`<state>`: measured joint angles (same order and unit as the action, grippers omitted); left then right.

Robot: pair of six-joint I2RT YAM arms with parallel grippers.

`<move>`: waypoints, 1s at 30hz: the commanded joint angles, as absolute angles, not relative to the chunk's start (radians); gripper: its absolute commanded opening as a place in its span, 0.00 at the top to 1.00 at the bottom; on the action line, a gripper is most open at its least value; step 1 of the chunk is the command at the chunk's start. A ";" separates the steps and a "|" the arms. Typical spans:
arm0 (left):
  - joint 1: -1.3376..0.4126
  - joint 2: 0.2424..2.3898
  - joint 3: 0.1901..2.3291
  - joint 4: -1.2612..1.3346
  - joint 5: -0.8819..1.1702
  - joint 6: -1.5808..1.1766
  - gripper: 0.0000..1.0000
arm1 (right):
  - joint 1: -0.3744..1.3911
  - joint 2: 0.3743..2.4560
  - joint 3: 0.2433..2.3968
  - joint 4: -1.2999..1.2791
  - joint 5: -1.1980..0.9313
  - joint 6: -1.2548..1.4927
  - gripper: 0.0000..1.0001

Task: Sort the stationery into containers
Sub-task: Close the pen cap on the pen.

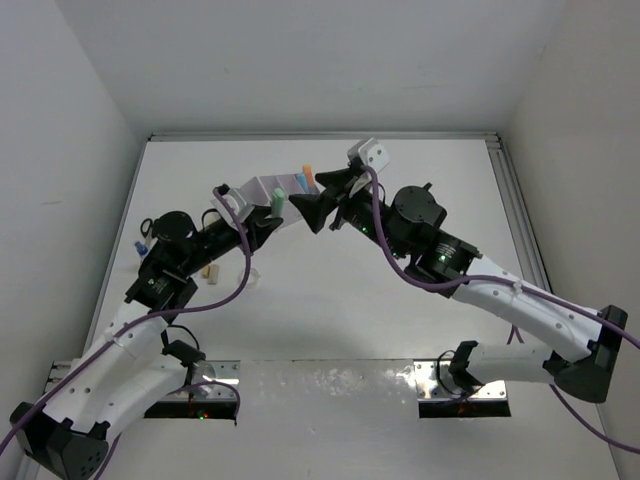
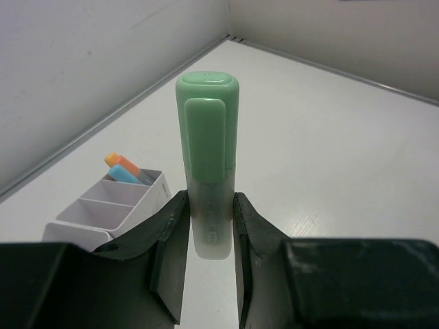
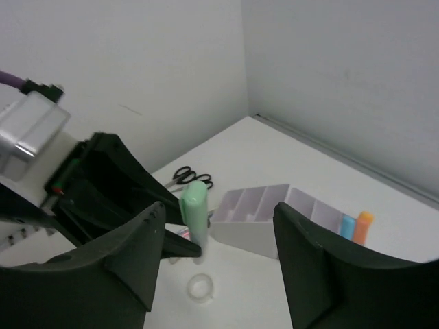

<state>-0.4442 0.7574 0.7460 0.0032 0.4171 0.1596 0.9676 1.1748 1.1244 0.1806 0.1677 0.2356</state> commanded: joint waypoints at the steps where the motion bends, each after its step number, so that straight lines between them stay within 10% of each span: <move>1: -0.456 0.756 0.747 0.003 0.416 0.190 1.00 | 0.982 1.238 1.152 0.202 0.121 0.229 0.33; 12: -0.457 0.761 0.741 -0.038 0.417 0.193 1.00 | 0.992 1.391 1.236 0.276 0.123 0.276 0.35; 21: -0.459 0.759 0.750 -0.021 0.417 0.198 1.00 | 0.991 1.422 1.164 0.328 0.146 0.327 0.96; 30: -0.430 0.767 0.787 0.205 0.485 0.195 1.00 | 1.003 1.471 0.950 0.394 0.184 0.425 1.00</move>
